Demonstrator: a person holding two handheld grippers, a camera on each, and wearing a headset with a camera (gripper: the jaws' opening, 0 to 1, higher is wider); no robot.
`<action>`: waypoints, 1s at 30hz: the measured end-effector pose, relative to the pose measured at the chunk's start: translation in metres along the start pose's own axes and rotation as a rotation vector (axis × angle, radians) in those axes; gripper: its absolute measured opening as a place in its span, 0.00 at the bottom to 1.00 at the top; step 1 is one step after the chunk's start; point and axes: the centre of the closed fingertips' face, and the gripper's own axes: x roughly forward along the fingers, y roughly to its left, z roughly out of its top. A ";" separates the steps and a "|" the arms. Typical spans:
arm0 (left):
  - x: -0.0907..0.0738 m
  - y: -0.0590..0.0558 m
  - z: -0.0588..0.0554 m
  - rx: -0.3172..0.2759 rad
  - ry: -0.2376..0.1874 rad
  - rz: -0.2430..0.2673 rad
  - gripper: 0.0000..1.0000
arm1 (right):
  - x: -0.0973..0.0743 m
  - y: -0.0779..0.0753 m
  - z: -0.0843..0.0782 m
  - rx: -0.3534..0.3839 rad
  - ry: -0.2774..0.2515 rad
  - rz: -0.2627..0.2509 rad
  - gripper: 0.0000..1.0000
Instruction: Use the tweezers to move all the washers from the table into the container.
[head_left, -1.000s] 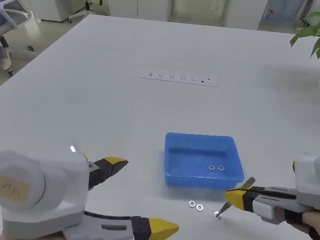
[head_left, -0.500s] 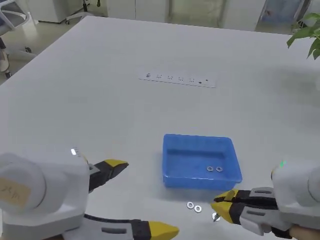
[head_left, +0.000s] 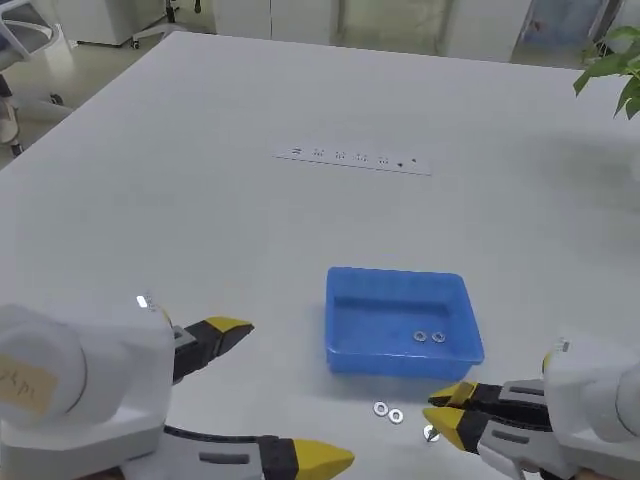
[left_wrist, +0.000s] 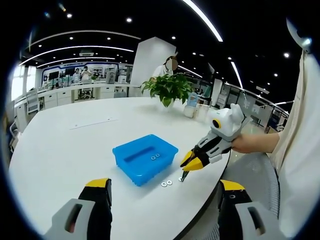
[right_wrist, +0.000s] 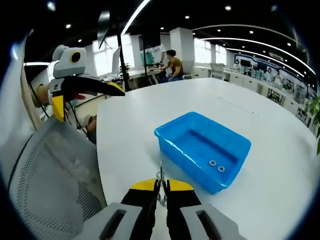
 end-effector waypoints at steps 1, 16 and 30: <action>0.000 0.000 0.000 0.000 -0.002 0.002 0.89 | -0.001 0.000 0.001 0.054 -0.018 0.007 0.02; 0.002 0.000 0.000 -0.006 -0.002 -0.004 0.88 | -0.037 -0.024 0.053 0.272 -0.258 0.015 0.02; -0.003 0.003 -0.001 -0.009 -0.001 0.010 0.88 | -0.006 -0.066 0.094 0.304 -0.302 0.007 0.02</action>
